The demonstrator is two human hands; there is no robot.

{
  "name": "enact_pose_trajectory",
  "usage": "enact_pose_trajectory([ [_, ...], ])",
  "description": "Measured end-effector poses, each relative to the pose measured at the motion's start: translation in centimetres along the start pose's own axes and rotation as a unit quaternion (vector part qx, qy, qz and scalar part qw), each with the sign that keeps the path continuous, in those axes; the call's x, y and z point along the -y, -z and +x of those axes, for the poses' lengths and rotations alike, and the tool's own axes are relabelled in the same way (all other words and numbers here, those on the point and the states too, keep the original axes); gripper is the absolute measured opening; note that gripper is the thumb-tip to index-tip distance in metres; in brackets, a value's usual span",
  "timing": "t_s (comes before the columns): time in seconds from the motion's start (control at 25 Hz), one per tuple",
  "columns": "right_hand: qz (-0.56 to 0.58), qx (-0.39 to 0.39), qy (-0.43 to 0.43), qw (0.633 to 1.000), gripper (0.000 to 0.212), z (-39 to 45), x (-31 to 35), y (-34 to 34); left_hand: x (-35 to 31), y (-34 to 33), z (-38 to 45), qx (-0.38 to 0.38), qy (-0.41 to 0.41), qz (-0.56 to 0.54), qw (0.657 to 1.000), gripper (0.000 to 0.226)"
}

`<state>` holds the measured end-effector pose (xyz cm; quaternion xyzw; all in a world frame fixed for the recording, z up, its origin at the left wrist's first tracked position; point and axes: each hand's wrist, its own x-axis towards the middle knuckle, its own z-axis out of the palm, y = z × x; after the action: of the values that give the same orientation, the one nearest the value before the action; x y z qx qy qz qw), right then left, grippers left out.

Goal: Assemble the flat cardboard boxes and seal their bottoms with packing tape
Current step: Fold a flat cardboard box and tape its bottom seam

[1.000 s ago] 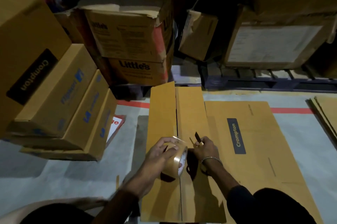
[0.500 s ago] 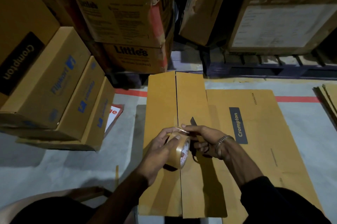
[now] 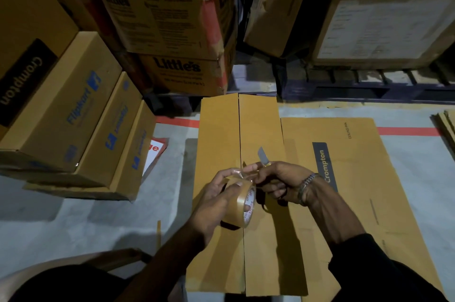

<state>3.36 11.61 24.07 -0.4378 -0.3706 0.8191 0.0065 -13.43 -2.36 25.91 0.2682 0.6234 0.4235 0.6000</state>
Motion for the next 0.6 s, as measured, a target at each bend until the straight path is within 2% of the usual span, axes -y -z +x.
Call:
enact_pose_trajectory([
  [0.2, -0.032, -0.022, -0.036, 0.999, 0.036, 0.1, -0.5, -0.1, 0.5, 0.3, 0.6, -0.004, 0.022, 0.001, 1.000, 0.035],
  [0.4, -0.004, -0.058, -0.048, 0.997, 0.018, 0.3, -0.6, -1.0, 0.6, 0.7, 0.7, -0.002, 0.021, -0.038, 0.999, 0.029],
  [0.48, -0.036, -0.103, -0.018, 0.994, 0.013, -0.2, -0.4, -1.7, 0.6, 0.7, 0.6, -0.004, 0.022, -0.042, 0.999, 0.034],
  [0.6, -0.096, -0.186, 0.094, 0.973, 0.010, 0.0, -0.7, -2.5, 0.5, 0.9, 0.6, -0.009, 0.012, -0.044, 0.999, 0.042],
])
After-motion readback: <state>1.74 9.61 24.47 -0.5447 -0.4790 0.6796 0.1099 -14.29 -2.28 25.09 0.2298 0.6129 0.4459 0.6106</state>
